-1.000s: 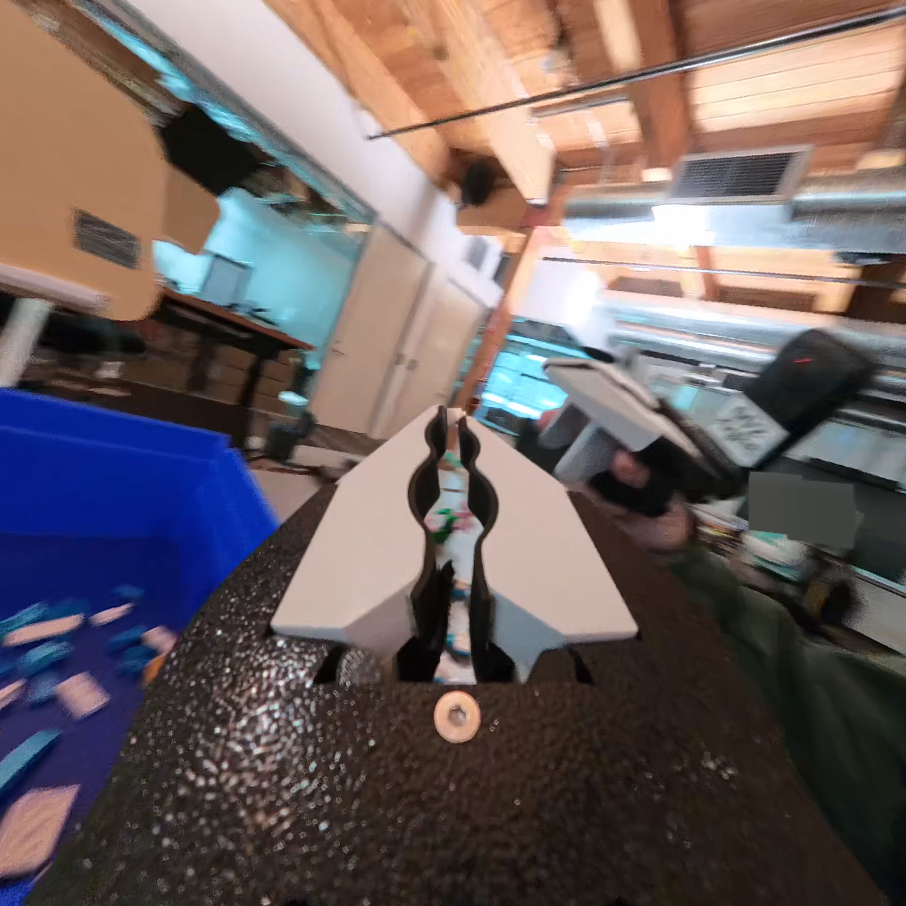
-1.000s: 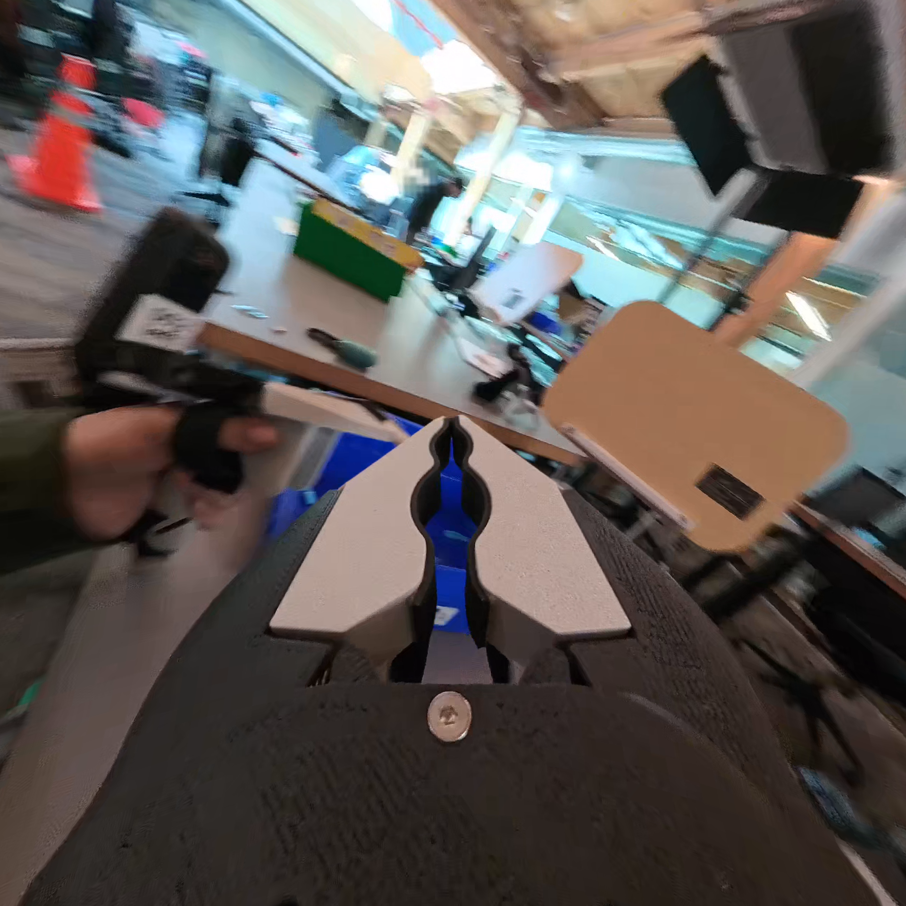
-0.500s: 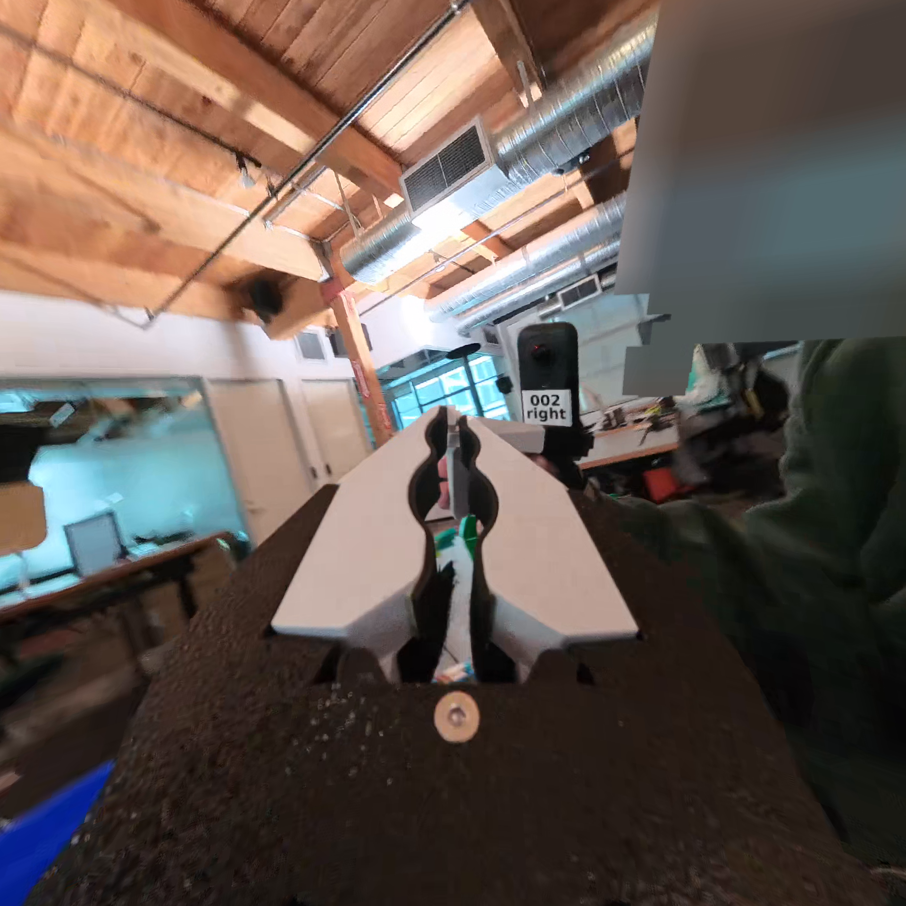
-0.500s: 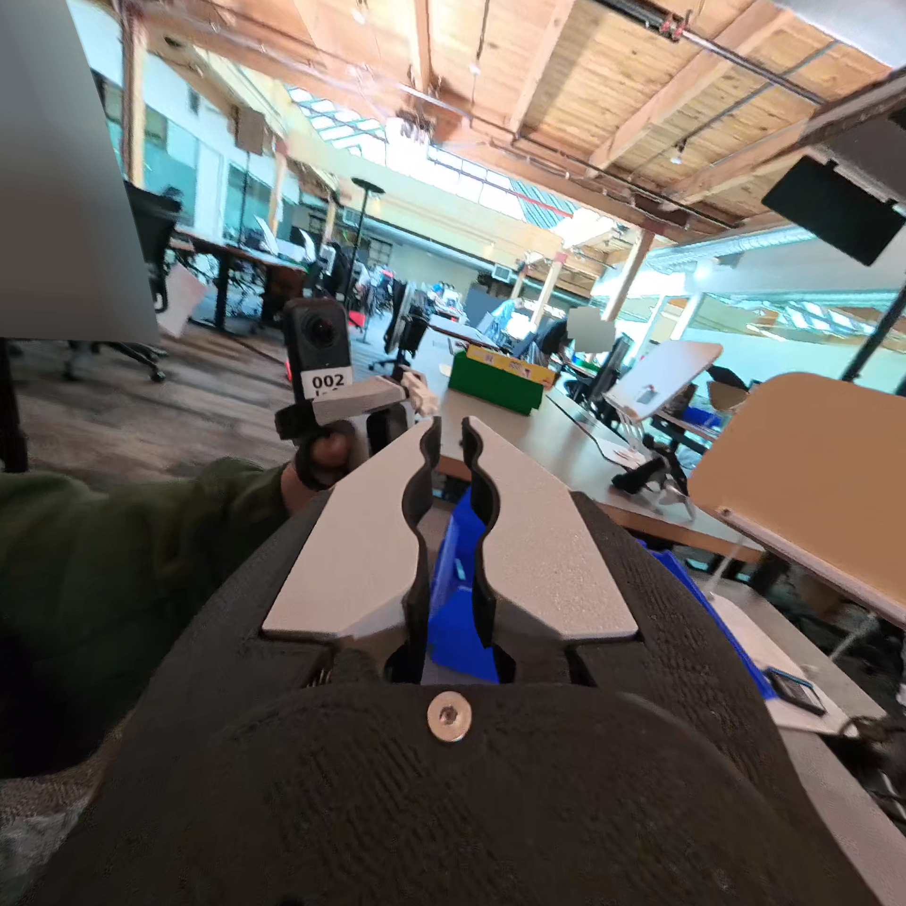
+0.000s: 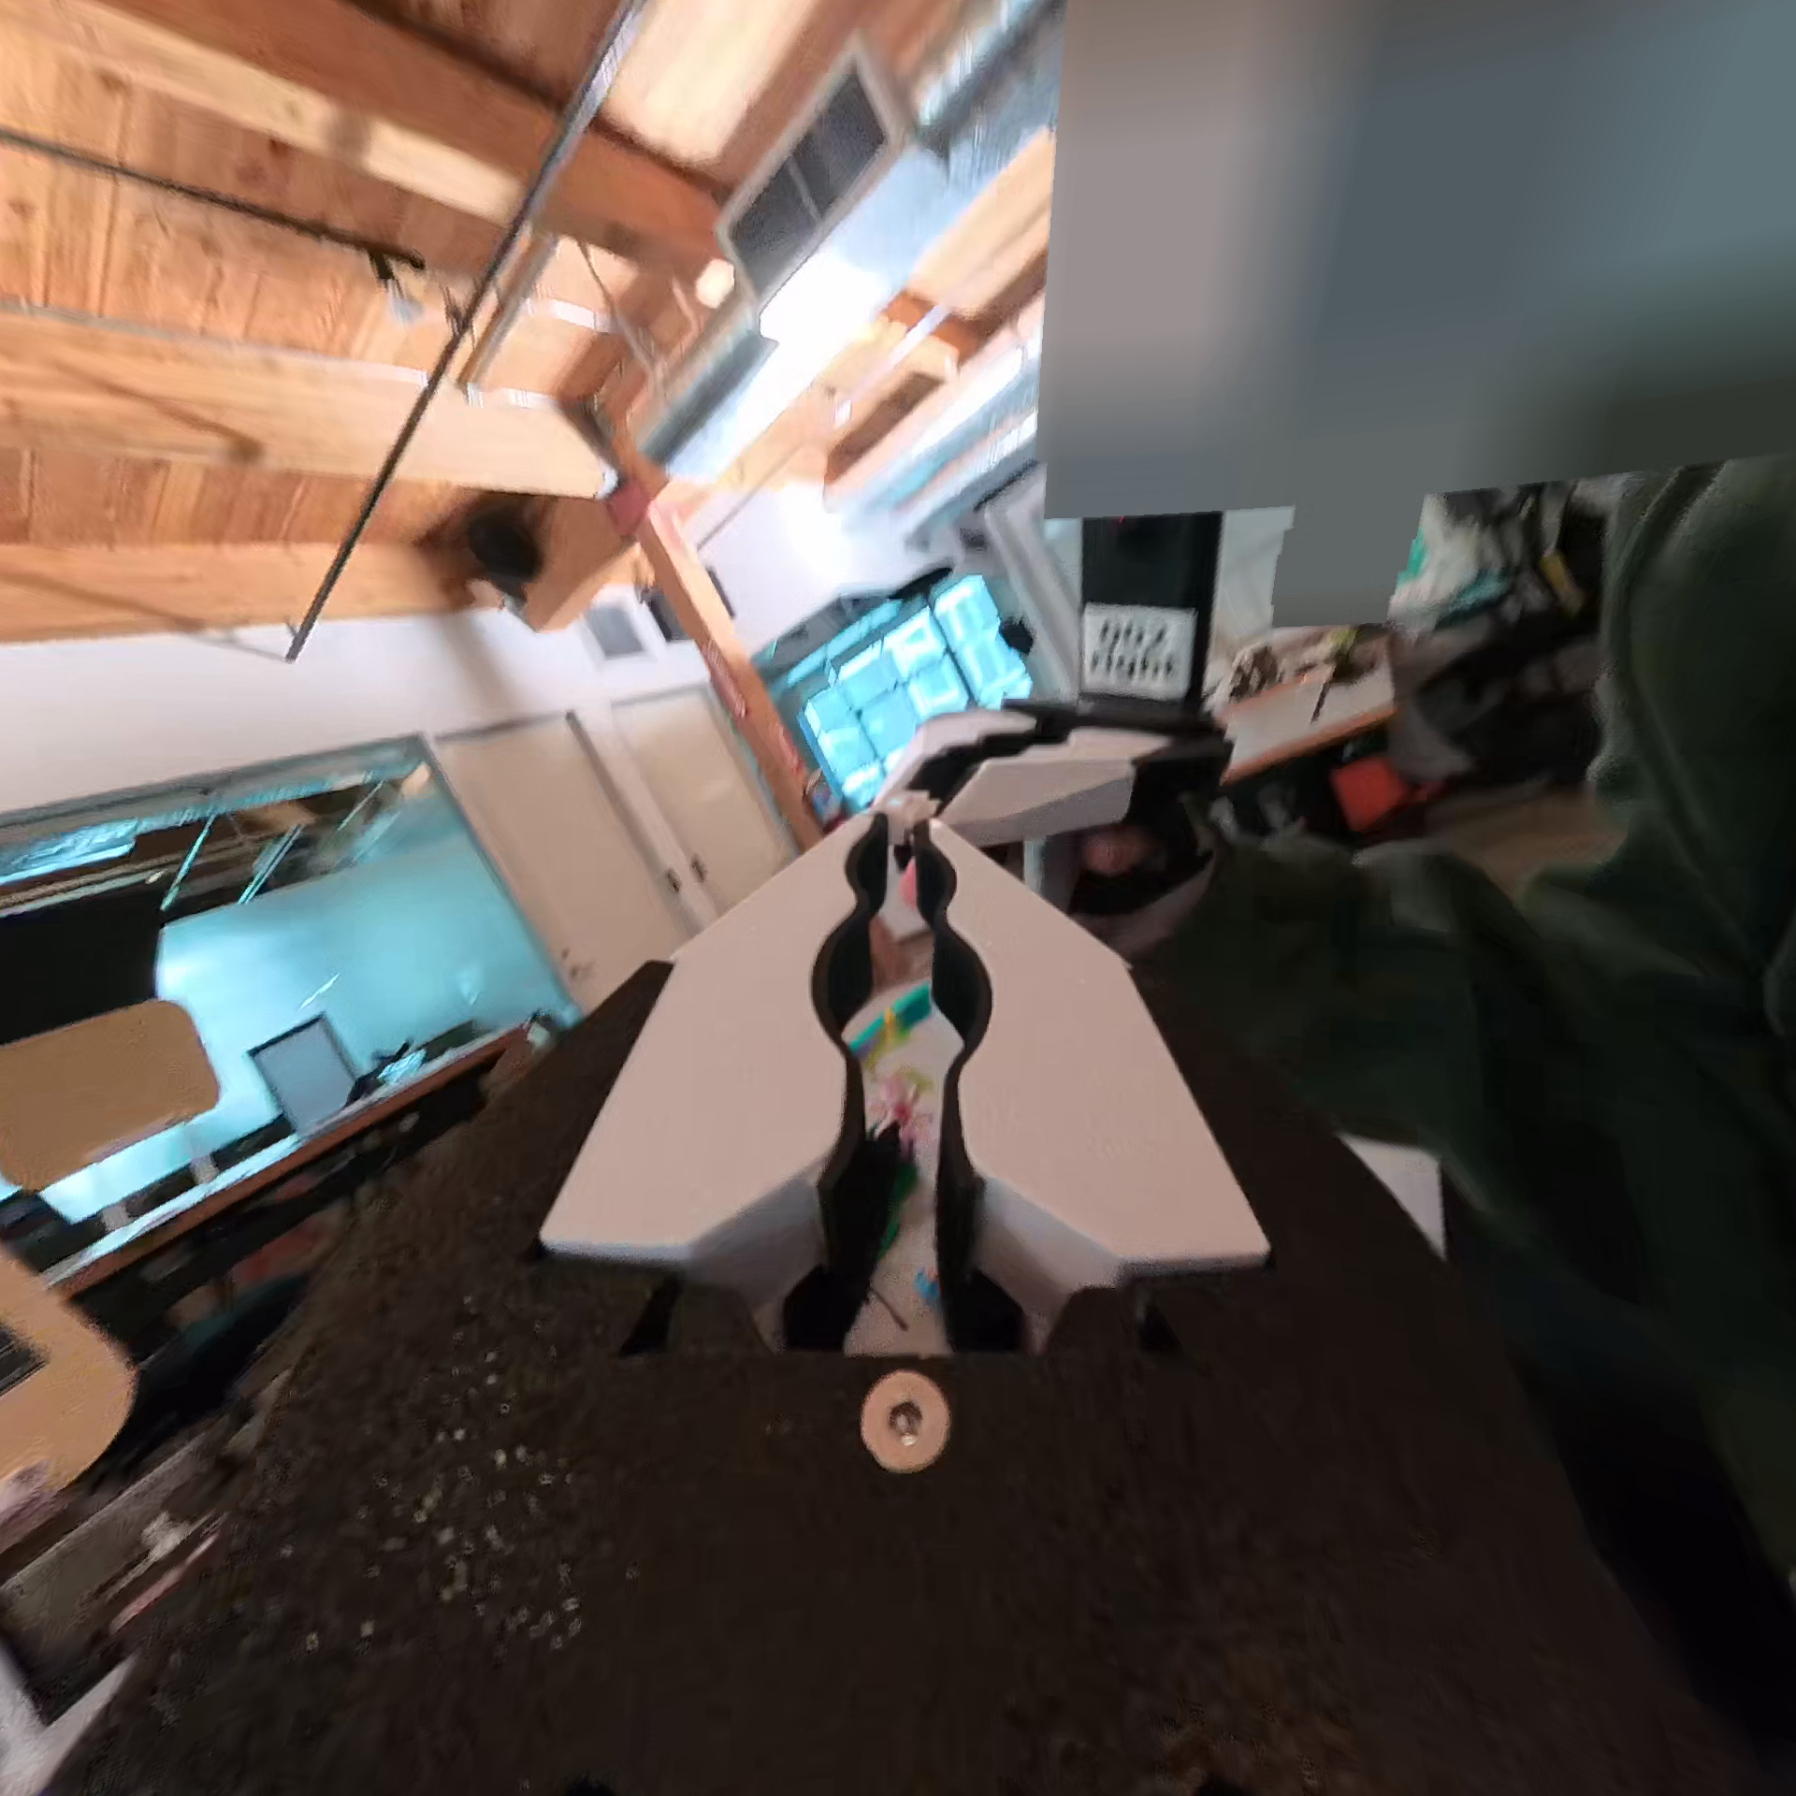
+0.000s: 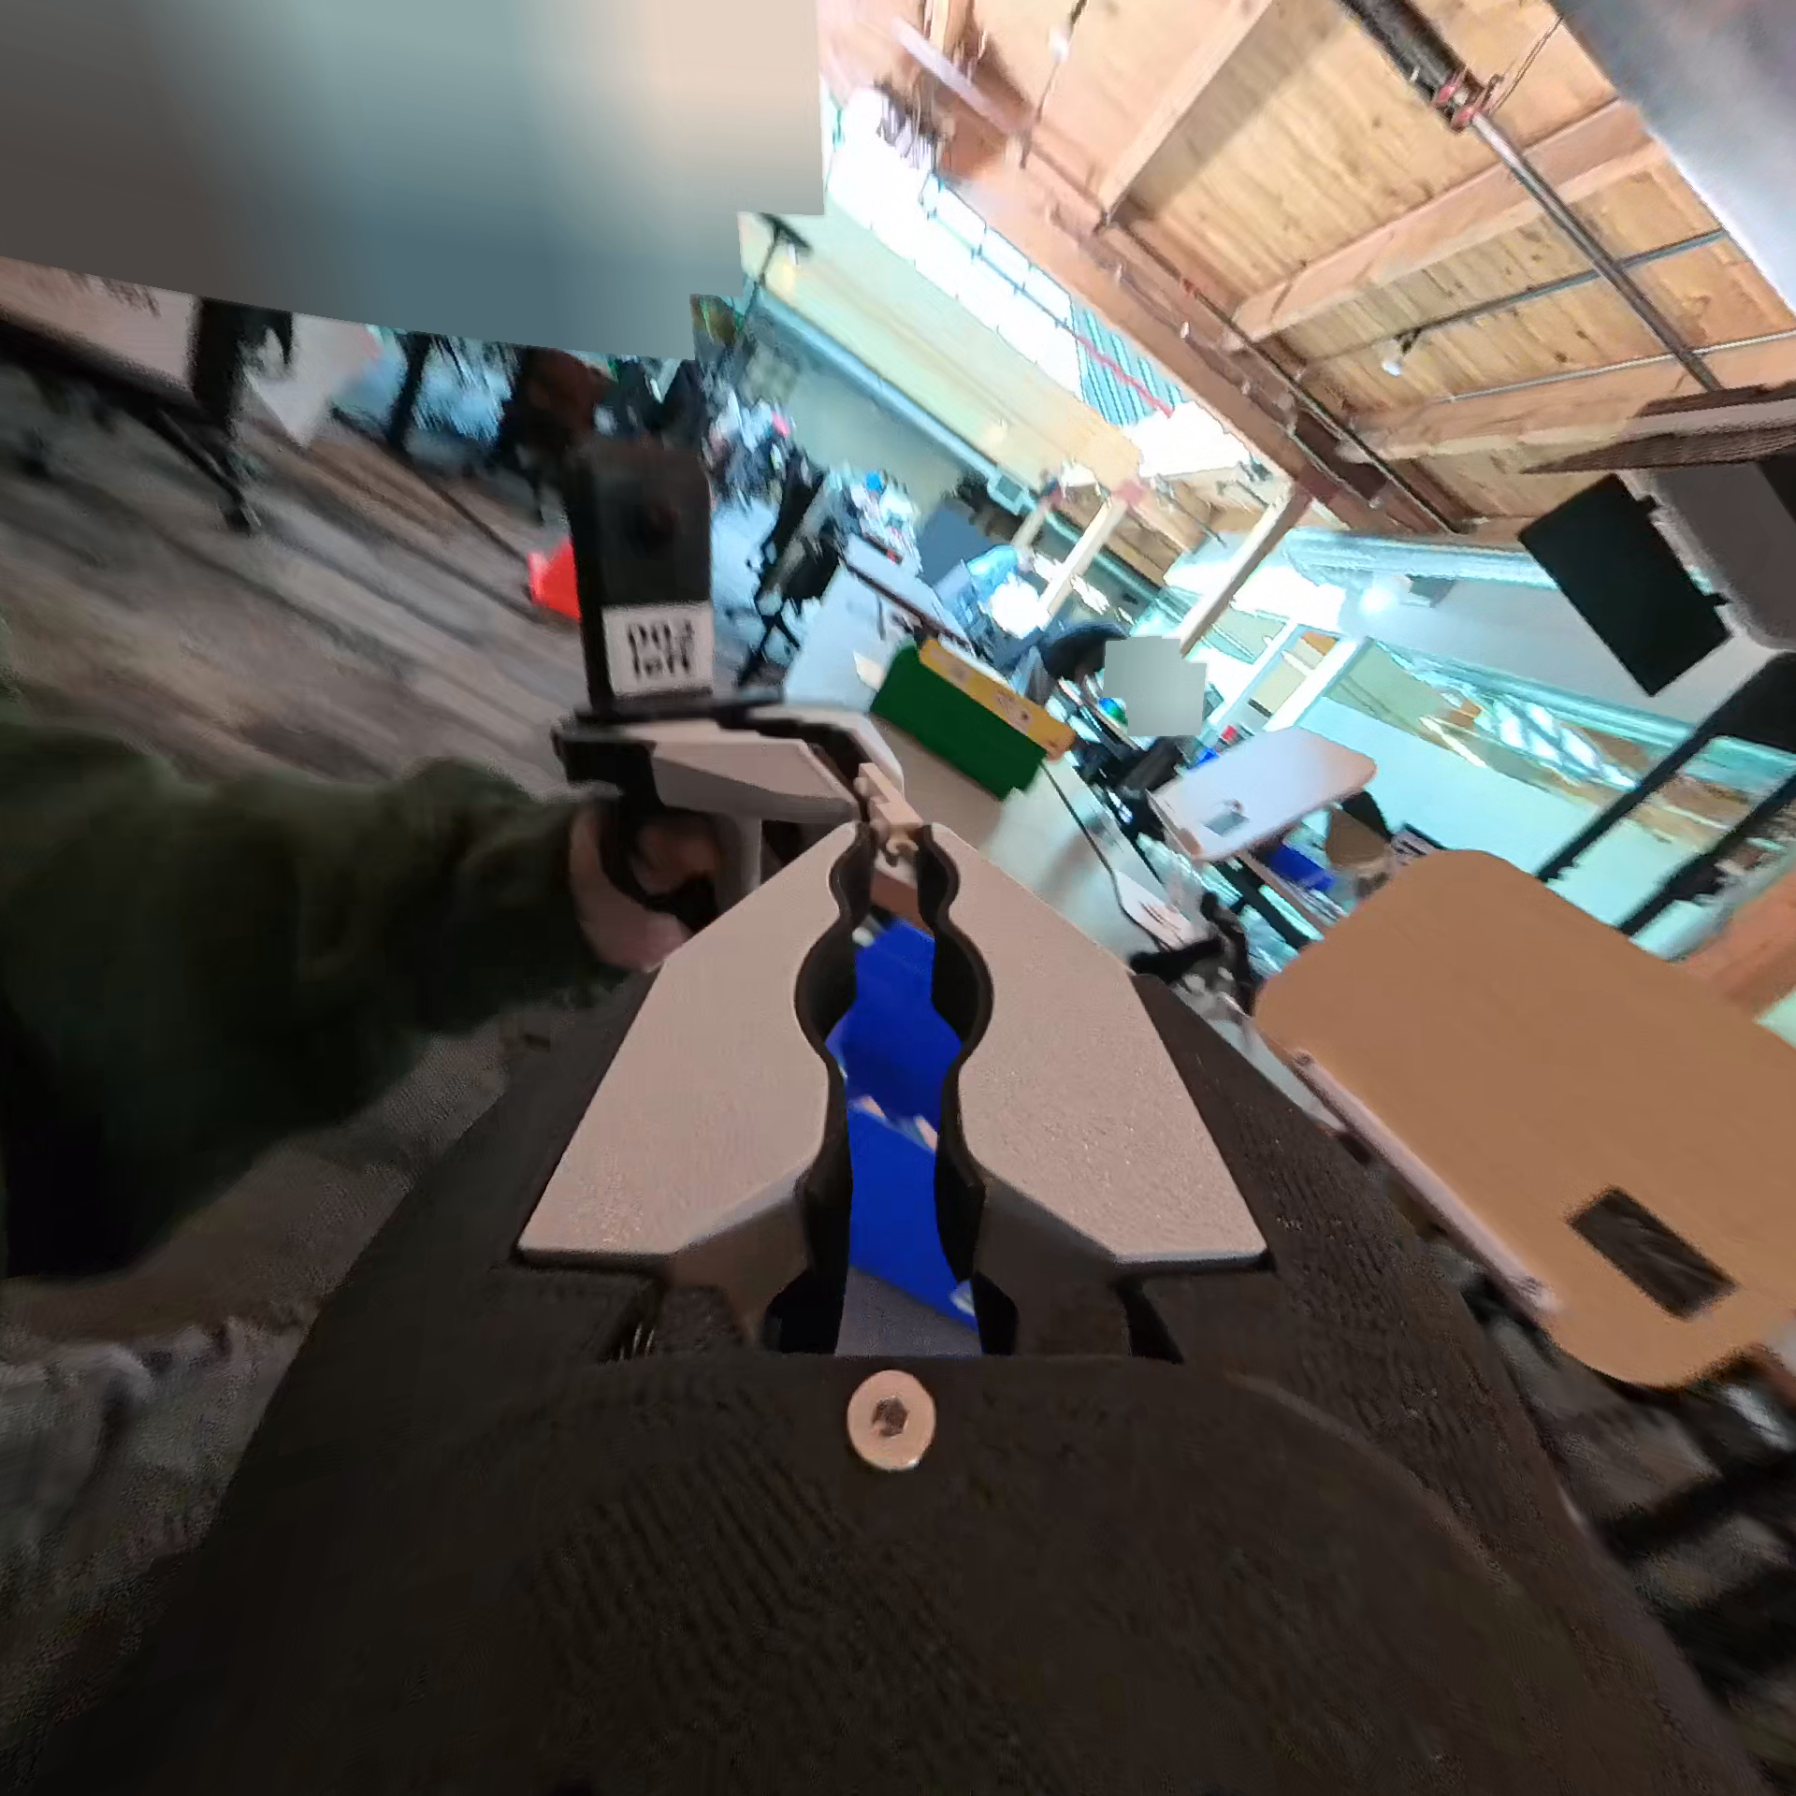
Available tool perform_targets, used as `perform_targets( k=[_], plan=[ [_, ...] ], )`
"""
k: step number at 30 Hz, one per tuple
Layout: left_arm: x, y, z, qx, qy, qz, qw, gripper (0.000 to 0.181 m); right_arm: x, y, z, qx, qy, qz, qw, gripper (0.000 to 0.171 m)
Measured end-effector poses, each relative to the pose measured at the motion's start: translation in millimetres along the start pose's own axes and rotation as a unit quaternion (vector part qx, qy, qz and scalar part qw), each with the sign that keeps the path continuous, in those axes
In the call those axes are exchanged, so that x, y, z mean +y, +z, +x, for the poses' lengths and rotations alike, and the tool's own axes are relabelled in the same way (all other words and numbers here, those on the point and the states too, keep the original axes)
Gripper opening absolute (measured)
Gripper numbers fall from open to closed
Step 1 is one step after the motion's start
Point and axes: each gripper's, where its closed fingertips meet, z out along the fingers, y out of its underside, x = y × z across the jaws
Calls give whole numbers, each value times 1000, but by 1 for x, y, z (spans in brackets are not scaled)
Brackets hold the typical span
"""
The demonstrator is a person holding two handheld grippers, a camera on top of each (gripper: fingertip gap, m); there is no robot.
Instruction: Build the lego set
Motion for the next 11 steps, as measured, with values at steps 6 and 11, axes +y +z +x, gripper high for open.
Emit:
perform_targets(
  k=[6,11],
  plan=[
    [31,13,12,-1,107,-169,980,20,22,-20,-6,0,-124,-140,982,6],
    [55,18,18,7,173,-276,946,1,33,-29,-11,-1,-176,-213,961,7]
  ],
)
